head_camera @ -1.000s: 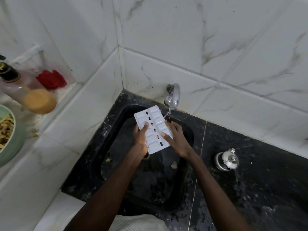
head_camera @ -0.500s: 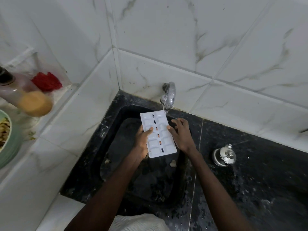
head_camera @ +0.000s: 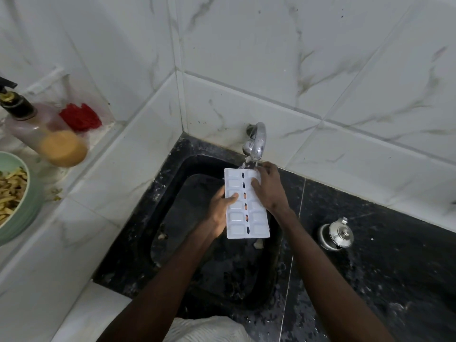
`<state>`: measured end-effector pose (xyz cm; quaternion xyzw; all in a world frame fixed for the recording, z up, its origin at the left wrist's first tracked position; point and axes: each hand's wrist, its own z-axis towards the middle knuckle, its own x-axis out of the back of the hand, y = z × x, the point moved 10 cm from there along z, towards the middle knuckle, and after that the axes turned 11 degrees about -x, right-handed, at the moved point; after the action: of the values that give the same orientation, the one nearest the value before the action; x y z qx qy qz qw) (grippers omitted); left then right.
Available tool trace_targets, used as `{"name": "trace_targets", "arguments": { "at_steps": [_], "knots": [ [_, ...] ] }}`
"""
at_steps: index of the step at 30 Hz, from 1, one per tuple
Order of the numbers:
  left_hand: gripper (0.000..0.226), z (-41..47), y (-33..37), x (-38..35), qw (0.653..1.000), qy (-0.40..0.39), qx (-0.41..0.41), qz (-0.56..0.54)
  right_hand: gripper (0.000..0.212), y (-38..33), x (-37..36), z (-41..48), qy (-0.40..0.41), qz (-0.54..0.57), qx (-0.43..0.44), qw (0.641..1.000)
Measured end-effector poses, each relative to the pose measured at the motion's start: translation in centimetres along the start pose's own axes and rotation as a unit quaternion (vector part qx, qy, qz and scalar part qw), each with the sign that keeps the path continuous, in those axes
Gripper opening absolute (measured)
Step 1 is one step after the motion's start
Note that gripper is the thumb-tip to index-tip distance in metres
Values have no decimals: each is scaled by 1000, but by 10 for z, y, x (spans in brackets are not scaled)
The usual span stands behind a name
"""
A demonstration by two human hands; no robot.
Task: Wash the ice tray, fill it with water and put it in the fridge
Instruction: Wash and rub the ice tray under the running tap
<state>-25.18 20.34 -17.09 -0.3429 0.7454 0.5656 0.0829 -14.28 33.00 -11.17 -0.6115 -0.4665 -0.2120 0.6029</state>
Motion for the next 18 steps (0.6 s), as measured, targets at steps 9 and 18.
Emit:
{"name": "trace_targets", "arguments": {
  "at_steps": [9, 18],
  "knots": [
    [41, 6, 4, 2, 1000, 9, -9, -16, 47, -34, -38, -21, -16, -221, 119, 968],
    [44, 16, 18, -5, 998, -16, -24, -61, 67, -42, -23, -1, -1, -226, 70, 972]
  ]
}}
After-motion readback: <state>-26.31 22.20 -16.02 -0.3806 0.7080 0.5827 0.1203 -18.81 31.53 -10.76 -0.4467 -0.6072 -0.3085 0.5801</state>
